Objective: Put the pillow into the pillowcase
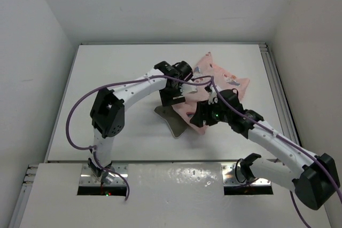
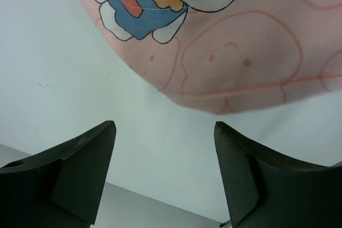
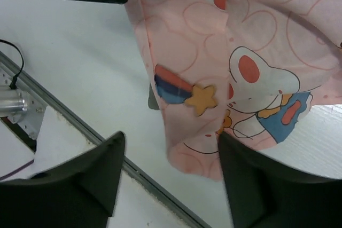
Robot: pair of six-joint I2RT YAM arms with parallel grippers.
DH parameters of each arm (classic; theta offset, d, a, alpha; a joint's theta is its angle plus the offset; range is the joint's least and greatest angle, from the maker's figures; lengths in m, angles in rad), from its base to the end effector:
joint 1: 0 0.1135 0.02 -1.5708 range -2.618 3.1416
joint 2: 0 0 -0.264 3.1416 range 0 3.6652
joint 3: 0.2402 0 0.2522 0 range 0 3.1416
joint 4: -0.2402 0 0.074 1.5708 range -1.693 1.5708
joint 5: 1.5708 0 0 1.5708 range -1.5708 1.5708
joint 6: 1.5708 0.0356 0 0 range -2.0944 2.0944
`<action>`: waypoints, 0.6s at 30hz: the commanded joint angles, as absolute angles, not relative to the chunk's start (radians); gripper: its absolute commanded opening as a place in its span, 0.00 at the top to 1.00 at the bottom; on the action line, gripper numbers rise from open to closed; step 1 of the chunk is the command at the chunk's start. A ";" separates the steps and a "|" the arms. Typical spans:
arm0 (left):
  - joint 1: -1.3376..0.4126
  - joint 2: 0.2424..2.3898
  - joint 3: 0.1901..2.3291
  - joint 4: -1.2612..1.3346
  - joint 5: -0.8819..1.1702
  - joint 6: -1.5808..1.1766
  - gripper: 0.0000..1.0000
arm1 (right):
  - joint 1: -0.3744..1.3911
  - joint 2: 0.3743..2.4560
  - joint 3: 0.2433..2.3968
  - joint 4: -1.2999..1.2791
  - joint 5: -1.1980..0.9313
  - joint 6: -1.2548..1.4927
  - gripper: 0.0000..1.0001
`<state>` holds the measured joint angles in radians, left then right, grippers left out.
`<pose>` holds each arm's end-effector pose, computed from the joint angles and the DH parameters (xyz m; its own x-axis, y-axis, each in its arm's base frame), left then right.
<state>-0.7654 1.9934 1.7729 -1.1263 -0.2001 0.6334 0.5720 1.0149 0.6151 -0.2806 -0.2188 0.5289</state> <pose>0.2967 -0.2752 0.2531 -0.1836 0.9809 -0.0643 0.9378 0.1944 0.2877 0.1759 0.1225 0.2293 -0.7949 0.0741 -0.6022 -0.3118 0.8016 0.5101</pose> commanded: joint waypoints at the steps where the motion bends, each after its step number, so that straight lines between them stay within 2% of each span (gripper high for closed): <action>1: -0.769 1.928 1.888 -1.198 -0.085 0.675 0.27 | 0.586 0.999 0.632 -0.270 -0.241 0.491 0.26; 3: -0.769 1.930 1.959 -1.206 -0.005 0.676 0.25 | 0.577 0.970 0.612 -0.270 -0.239 0.506 0.13; 5: -0.769 1.936 2.000 -1.189 0.080 0.669 0.23 | 0.552 0.907 0.571 -0.232 -0.244 0.535 0.05; 6: -0.769 1.937 2.008 -1.177 0.089 0.663 0.23 | 0.540 0.881 0.554 -0.209 -0.245 0.551 0.02; 9: -0.769 1.945 2.008 -1.076 0.074 0.615 0.23 | 0.480 0.784 0.485 -0.112 -0.241 0.638 0.01; 11: -0.769 1.948 1.979 -0.978 0.048 0.586 0.22 | 0.436 0.765 0.459 -0.077 -0.200 0.711 0.06; 12: -0.769 1.951 1.964 -0.904 0.037 0.569 0.21 | 0.424 0.773 0.451 -0.072 -0.181 0.739 0.17; 14: -0.769 1.963 1.911 -0.839 0.006 0.557 0.20 | 0.391 0.819 0.443 -0.061 -0.119 0.813 0.34; 15: -0.770 1.989 1.904 -0.804 0.005 0.542 0.19 | 0.381 0.837 0.442 -0.057 -0.098 0.842 0.39; 16: -0.770 2.006 1.904 -0.798 -0.042 0.538 0.19 | 0.364 0.856 0.433 -0.039 -0.075 0.871 0.42; 18: -0.769 2.051 1.908 -0.807 -0.061 0.523 0.18 | 0.348 0.908 0.411 0.024 -0.019 0.955 0.32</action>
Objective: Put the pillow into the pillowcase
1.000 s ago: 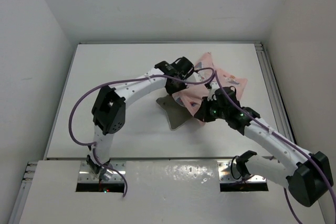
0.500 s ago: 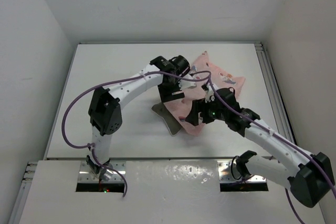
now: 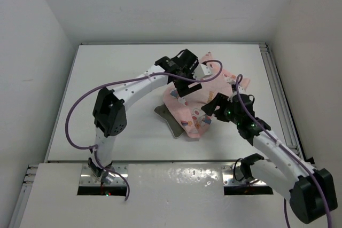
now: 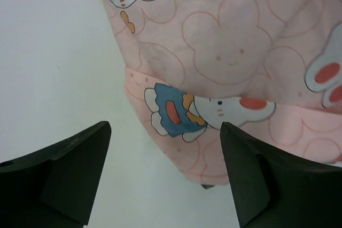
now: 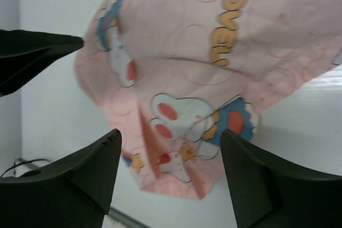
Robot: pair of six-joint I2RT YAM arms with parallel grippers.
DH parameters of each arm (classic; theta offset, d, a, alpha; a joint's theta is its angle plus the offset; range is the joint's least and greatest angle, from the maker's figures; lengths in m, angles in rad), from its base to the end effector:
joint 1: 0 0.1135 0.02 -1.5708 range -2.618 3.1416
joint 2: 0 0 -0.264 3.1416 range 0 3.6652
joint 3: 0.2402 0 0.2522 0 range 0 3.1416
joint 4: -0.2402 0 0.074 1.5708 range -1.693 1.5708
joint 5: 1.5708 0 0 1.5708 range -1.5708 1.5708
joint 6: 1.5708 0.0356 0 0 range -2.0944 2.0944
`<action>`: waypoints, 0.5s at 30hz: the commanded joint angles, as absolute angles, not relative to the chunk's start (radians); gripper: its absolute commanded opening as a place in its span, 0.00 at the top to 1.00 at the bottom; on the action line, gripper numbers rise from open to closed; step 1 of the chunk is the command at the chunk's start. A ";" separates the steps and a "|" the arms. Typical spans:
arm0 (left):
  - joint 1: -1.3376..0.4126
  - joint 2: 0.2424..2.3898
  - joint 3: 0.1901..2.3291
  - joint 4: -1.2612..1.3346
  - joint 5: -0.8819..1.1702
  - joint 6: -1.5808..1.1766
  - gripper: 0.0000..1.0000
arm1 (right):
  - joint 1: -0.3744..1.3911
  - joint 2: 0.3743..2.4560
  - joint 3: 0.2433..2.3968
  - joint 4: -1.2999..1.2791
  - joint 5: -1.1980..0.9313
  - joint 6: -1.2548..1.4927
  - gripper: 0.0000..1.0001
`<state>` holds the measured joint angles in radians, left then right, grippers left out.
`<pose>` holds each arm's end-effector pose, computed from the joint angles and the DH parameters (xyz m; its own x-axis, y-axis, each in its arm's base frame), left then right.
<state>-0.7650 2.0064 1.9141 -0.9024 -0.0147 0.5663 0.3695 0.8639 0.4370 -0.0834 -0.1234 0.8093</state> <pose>0.3182 -0.3047 0.2981 -0.1421 0.8801 -0.4531 0.9041 0.3018 0.3027 0.1772 0.0733 0.2140 -0.6462 0.5200 -0.5586 0.0133 0.7395 0.6731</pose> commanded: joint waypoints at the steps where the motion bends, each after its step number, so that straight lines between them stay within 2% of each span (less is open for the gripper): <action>1: -0.770 2.059 1.907 -0.816 -0.069 0.520 0.18 | 0.341 0.929 0.390 0.075 -0.006 1.004 0.25; 4: -0.767 2.059 1.856 -0.834 -0.093 0.520 0.19 | 0.337 1.031 0.383 0.139 0.028 1.055 0.14; 6: -0.765 2.049 1.804 -0.833 -0.121 0.532 0.22 | 0.339 1.130 0.394 0.175 0.031 1.071 0.11; 9: -0.759 2.039 1.747 -0.842 -0.124 0.548 0.44 | 0.351 1.276 0.445 0.280 -0.021 1.080 0.11; 10: -0.756 2.036 1.737 -0.847 -0.120 0.549 0.61 | 0.356 1.317 0.468 0.285 -0.032 1.078 0.15; 12: -0.756 2.031 1.718 -0.879 -0.100 0.564 0.79 | 0.360 1.426 0.535 0.287 -0.070 1.075 0.25; 13: -0.753 2.029 1.715 -0.896 -0.097 0.568 0.94 | 0.357 1.455 0.555 0.296 -0.077 1.078 0.42; 14: -0.753 2.023 1.712 -0.916 -0.094 0.569 1.00 | 0.354 1.482 0.574 0.304 -0.083 1.078 0.52; 15: -0.752 2.019 1.710 -0.920 -0.084 0.571 1.00 | 0.348 1.526 0.616 0.314 -0.092 1.077 0.64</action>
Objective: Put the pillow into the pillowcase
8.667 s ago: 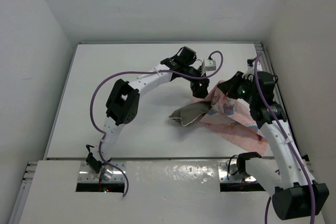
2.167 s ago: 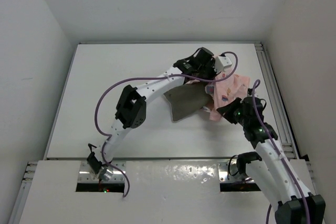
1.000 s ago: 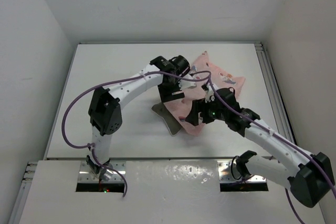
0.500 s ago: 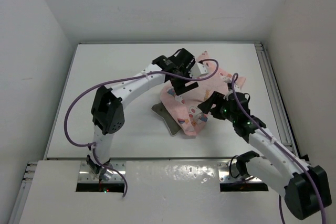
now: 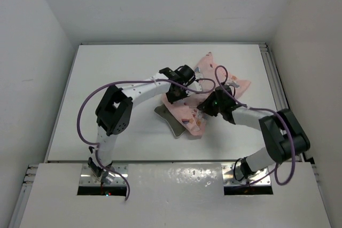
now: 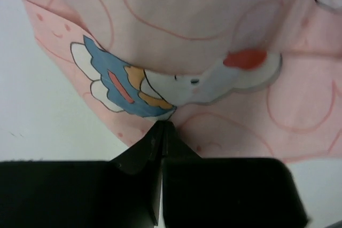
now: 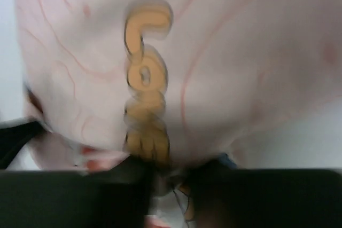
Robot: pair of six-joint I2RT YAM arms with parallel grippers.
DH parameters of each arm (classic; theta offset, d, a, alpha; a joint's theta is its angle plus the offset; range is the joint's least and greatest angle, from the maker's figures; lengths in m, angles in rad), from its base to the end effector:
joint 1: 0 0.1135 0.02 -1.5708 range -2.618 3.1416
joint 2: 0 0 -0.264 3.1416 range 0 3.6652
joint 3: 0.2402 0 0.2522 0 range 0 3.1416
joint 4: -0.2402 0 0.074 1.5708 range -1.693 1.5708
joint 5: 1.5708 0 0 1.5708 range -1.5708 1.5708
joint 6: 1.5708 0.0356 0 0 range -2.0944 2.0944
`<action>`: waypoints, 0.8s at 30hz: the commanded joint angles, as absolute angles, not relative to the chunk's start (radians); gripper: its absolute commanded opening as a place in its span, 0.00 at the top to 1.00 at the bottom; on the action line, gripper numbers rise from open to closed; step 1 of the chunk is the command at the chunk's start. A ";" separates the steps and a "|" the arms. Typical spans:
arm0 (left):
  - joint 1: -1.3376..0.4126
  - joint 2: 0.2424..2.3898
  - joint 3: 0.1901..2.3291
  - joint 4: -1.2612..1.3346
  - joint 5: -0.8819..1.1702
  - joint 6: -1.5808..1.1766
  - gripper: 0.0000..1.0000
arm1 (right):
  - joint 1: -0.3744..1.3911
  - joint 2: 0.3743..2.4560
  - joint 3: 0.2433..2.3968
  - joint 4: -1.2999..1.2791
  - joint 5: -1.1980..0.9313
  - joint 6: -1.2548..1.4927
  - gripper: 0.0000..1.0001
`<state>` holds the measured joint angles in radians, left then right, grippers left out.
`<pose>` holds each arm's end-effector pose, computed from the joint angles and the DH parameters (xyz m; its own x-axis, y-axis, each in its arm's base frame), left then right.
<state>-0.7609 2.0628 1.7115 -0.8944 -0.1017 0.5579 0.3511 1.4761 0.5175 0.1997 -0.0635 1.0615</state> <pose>0.3141 -0.2941 0.2145 -0.2315 0.9476 -0.2200 0.9254 0.2842 0.2507 0.2475 0.0930 0.1350 -0.6524 0.6890 -0.3156 0.3757 0.6558 0.6548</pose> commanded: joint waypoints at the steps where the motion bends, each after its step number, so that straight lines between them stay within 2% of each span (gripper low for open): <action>1: -0.750 2.013 1.710 -0.931 -0.080 0.574 1.00 | 0.327 1.546 0.642 0.322 -0.104 1.062 0.91; 2: -0.749 2.007 1.723 -0.949 -0.074 0.578 1.00 | 0.319 1.566 0.678 0.308 -0.107 1.049 0.98; 3: -0.749 2.006 1.735 -0.962 -0.061 0.577 1.00 | 0.295 1.607 0.769 0.243 -0.104 1.011 1.00; 5: -0.749 2.003 1.779 -0.998 -0.040 0.581 1.00 | 0.279 1.661 0.884 0.160 -0.118 0.951 1.00; 6: -0.747 2.000 1.792 -1.008 -0.016 0.580 0.99 | 0.266 1.692 1.011 0.115 -0.126 0.915 1.00; 8: -0.749 1.997 1.827 -1.038 0.026 0.581 0.84 | 0.256 1.787 1.197 -0.033 -0.164 0.810 0.94; 9: -0.749 1.996 1.835 -1.051 0.034 0.580 0.70 | 0.244 1.839 1.254 -0.108 -0.205 0.757 0.85; 11: -0.749 1.991 1.848 -1.055 0.043 0.577 0.59 | 0.232 1.876 1.374 -0.158 -0.262 0.721 0.71; 12: -0.747 1.990 1.853 -1.055 0.038 0.577 0.52 | 0.210 1.888 1.405 -0.191 -0.285 0.709 0.51; 14: -0.749 1.988 1.858 -1.042 0.005 0.575 0.47 | 0.195 1.890 1.448 -0.224 -0.331 0.698 0.39; 15: -0.749 1.988 1.861 -1.031 -0.024 0.574 0.46 | 0.181 1.878 1.444 -0.254 -0.330 0.680 0.32; 18: -0.747 1.991 1.867 -0.960 -0.124 0.565 0.40 | 0.158 1.761 1.321 -0.246 -0.253 0.675 0.25; 22: -0.732 2.000 1.861 -0.757 -0.219 0.520 0.28 | 0.140 1.570 0.980 -0.117 -0.199 0.773 0.24; 24: -0.718 2.016 1.850 -0.636 -0.265 0.487 0.21 | 0.158 1.458 0.802 -0.016 -0.155 0.852 0.30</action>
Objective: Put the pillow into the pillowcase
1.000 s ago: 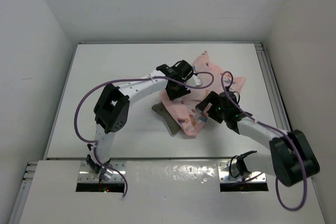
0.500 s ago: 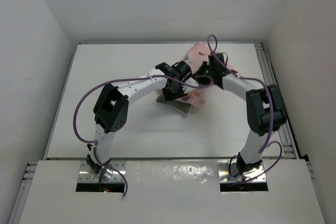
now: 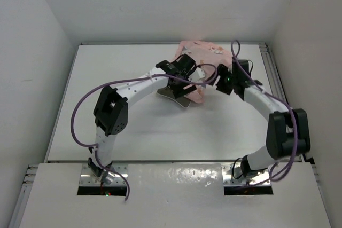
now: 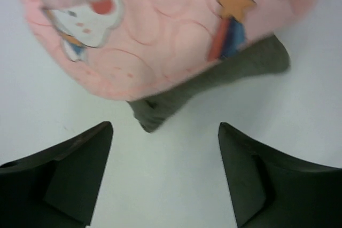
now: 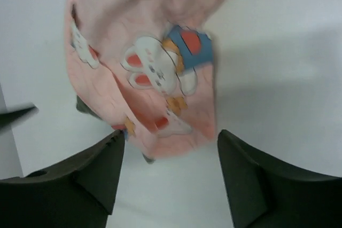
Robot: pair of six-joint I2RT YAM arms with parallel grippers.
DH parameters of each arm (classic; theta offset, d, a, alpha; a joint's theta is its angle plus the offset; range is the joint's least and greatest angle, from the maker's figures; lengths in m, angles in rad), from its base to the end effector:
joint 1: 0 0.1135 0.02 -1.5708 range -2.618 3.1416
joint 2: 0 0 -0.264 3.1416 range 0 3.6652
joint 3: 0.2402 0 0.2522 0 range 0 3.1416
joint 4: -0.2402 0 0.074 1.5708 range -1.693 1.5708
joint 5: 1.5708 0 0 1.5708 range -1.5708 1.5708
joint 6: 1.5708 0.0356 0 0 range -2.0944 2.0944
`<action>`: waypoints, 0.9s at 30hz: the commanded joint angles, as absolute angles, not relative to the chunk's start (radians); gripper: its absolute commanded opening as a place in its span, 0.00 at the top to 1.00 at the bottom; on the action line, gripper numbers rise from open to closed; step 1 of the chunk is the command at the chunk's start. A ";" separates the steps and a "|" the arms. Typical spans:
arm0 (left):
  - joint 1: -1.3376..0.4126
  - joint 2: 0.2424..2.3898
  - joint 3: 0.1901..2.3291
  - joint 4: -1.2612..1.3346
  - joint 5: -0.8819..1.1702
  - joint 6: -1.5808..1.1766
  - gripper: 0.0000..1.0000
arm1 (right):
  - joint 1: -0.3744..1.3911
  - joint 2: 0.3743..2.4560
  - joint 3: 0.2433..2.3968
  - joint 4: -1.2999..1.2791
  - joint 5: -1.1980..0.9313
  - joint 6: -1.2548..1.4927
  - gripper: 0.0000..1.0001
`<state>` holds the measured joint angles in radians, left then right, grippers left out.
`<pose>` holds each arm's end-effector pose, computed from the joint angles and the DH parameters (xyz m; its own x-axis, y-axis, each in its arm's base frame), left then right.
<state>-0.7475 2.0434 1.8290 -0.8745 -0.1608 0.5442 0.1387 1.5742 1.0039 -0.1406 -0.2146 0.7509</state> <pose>0.3287 -0.2969 0.2584 -0.2367 0.9163 -0.3231 0.8640 0.3506 0.3613 0.3376 0.0548 0.2248 -0.6737 0.5791 -0.4592 0.2253 0.7527 0.6186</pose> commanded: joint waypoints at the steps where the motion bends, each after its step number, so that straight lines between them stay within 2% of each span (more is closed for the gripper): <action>1: -0.712 2.025 1.856 -0.608 -0.265 0.486 0.19 | 0.158 1.421 0.801 0.035 -0.147 0.883 0.34; 2: -0.706 2.037 1.868 -0.588 -0.258 0.451 0.18 | 0.184 1.387 0.676 0.084 -0.137 0.909 0.38; 3: -0.689 2.054 1.890 -0.578 -0.250 0.433 0.17 | 0.202 1.324 0.619 0.177 -0.120 0.960 0.50; 5: -0.675 2.118 1.986 -0.600 -0.220 0.374 0.17 | 0.260 1.280 0.502 0.265 -0.065 1.009 0.57; 7: -0.658 2.178 2.064 -0.618 -0.196 0.344 0.17 | 0.297 1.256 0.454 0.294 -0.025 1.019 0.55; 8: -0.654 2.195 2.081 -0.618 -0.181 0.339 0.16 | 0.329 1.261 0.451 0.313 -0.018 1.020 0.46; 11: -0.638 2.256 2.128 -0.618 -0.176 0.339 0.14 | 0.385 1.311 0.457 0.363 -0.032 1.028 0.33; 14: -0.629 2.299 2.129 -0.617 -0.163 0.348 0.14 | 0.428 1.394 0.466 0.461 -0.048 1.086 0.27; 17: -0.623 2.325 2.105 -0.600 -0.166 0.351 0.16 | 0.463 1.503 0.491 0.551 -0.055 1.133 0.25; 20: -0.615 2.321 2.073 -0.594 -0.143 0.351 0.22 | 0.476 1.620 0.547 0.574 -0.055 1.189 0.25; 22: -0.615 2.289 2.024 -0.577 -0.130 0.351 0.31 | 0.476 1.669 0.592 0.561 -0.038 1.225 0.26; 24: -0.614 2.241 1.973 -0.558 -0.130 0.359 0.38 | 0.474 1.726 0.612 0.574 -0.012 1.262 0.31; 25: -0.614 2.229 1.959 -0.555 -0.132 0.364 0.46 | 0.466 1.739 0.632 0.578 -0.003 1.273 0.44; 27: -0.614 2.192 1.930 -0.560 -0.132 0.380 0.53 | 0.457 1.772 0.649 0.574 0.018 1.299 0.60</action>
<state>-0.6216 2.3035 1.9591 -0.5777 -0.1455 0.3634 0.4694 1.7458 0.6060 0.5167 -0.0395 1.2251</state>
